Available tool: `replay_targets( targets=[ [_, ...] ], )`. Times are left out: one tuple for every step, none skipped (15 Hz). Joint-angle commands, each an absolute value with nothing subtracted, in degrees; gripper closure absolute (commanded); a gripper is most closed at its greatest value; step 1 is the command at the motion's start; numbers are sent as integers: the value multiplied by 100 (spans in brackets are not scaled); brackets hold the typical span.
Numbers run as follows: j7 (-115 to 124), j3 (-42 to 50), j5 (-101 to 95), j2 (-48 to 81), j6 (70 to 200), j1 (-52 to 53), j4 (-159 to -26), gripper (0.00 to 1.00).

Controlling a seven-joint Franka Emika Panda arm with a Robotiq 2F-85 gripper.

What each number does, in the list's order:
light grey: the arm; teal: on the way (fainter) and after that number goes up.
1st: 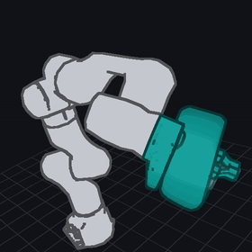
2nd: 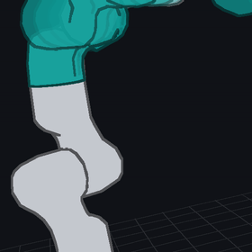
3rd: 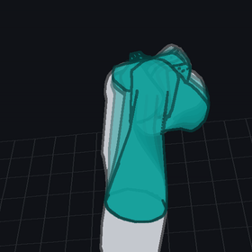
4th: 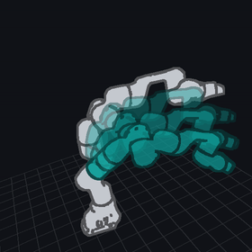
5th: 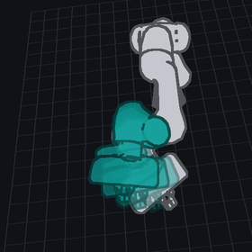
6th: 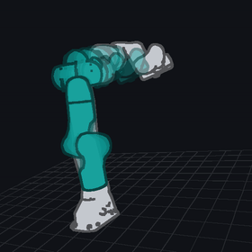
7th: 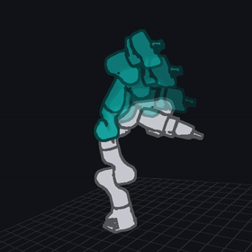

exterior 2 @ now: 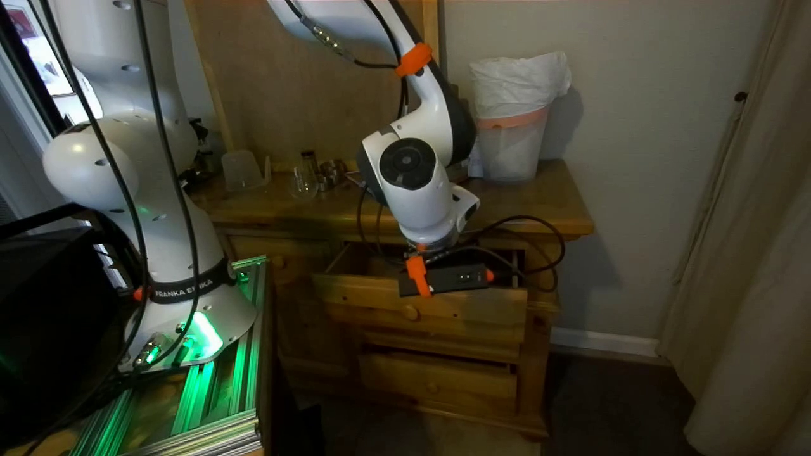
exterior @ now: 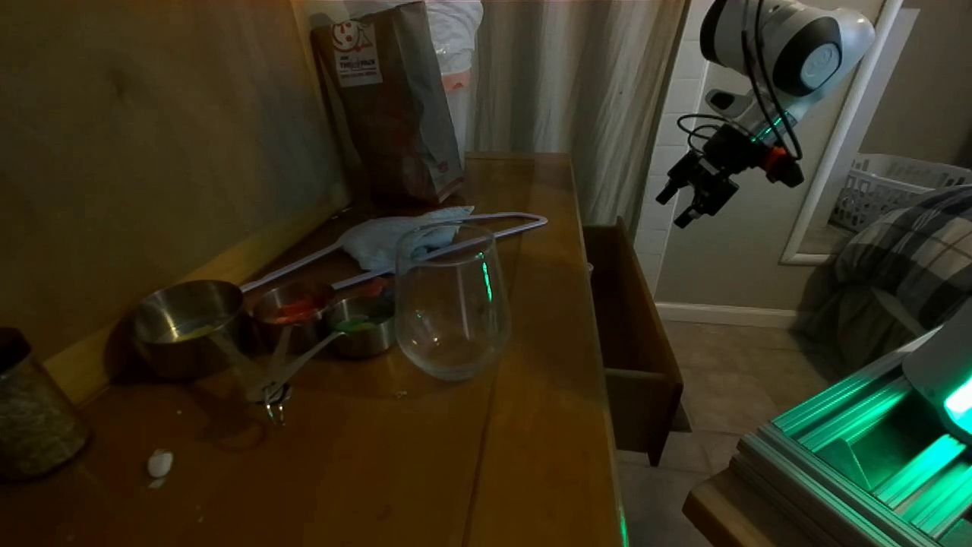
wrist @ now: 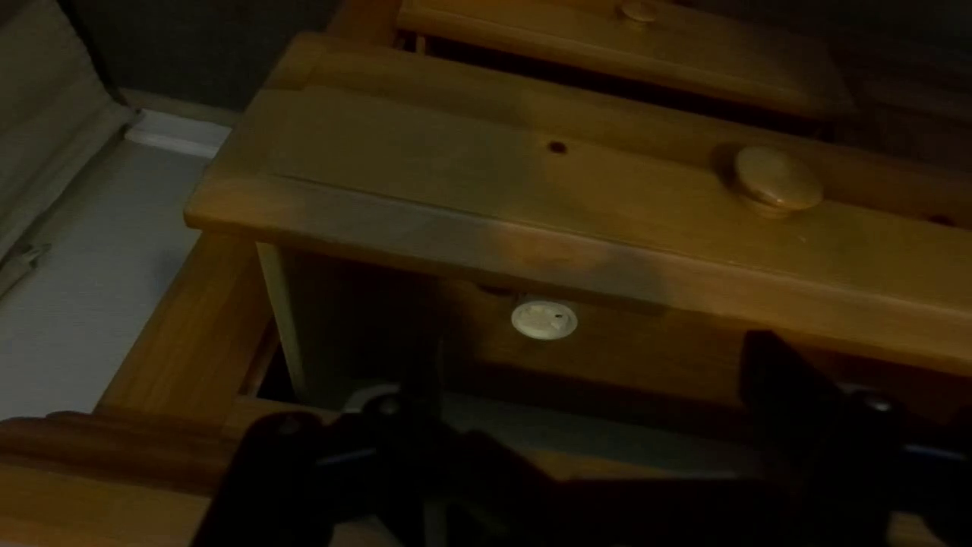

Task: Open the topmost drawer on the right then put the white container in the open drawer.

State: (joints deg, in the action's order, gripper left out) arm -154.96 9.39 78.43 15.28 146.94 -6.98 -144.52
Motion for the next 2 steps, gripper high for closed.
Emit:
replay_targets(
  targets=[
    [-15471, 890, 7810, 1519, 14703, -751, -14452, 0],
    [-15471, 890, 7810, 1519, 14703, -751, -14452, 0]
  ],
)
